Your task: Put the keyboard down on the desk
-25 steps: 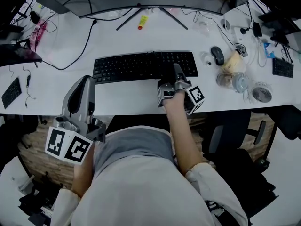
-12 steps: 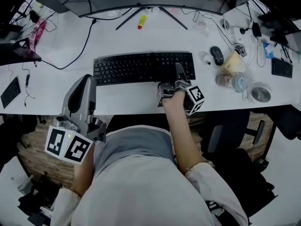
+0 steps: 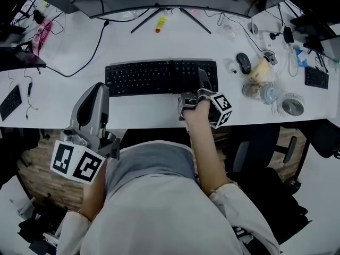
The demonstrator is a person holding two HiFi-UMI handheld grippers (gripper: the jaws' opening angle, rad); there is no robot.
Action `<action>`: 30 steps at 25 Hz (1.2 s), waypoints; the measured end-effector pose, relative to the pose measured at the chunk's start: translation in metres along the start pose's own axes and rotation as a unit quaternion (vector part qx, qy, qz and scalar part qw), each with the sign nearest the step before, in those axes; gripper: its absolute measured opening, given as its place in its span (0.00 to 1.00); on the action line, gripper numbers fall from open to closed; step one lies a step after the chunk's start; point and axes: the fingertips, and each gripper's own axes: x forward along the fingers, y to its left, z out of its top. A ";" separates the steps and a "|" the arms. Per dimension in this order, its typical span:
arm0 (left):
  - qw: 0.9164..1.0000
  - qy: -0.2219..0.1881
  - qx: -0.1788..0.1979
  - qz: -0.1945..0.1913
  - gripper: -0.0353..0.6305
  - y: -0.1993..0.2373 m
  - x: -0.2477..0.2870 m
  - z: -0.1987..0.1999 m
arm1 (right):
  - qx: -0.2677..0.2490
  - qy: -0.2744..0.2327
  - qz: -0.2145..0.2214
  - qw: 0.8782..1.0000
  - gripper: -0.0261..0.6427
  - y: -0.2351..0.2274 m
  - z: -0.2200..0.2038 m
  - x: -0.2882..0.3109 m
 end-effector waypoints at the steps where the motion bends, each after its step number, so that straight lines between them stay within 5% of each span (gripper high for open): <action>1: 1.000 -0.001 0.000 -0.001 0.05 0.000 0.000 0.000 | 0.000 0.001 -0.006 1.000 0.62 -0.002 -0.001 -0.001; 6: 1.000 -0.003 -0.003 -0.004 0.05 -0.002 -0.001 0.001 | -0.013 0.009 -0.036 0.999 0.65 -0.008 -0.006 -0.010; 21: 1.000 -0.010 -0.013 -0.013 0.05 -0.007 -0.004 -0.002 | 0.001 0.036 -0.018 0.999 0.62 -0.010 -0.009 -0.040; 26: 1.000 -0.011 -0.018 -0.023 0.05 -0.012 -0.005 -0.005 | -0.036 0.063 0.023 0.997 0.38 0.006 -0.020 -0.053; 30: 0.999 -0.010 -0.020 -0.033 0.05 -0.018 -0.006 -0.008 | -0.087 0.089 0.049 0.991 0.31 0.018 -0.030 -0.062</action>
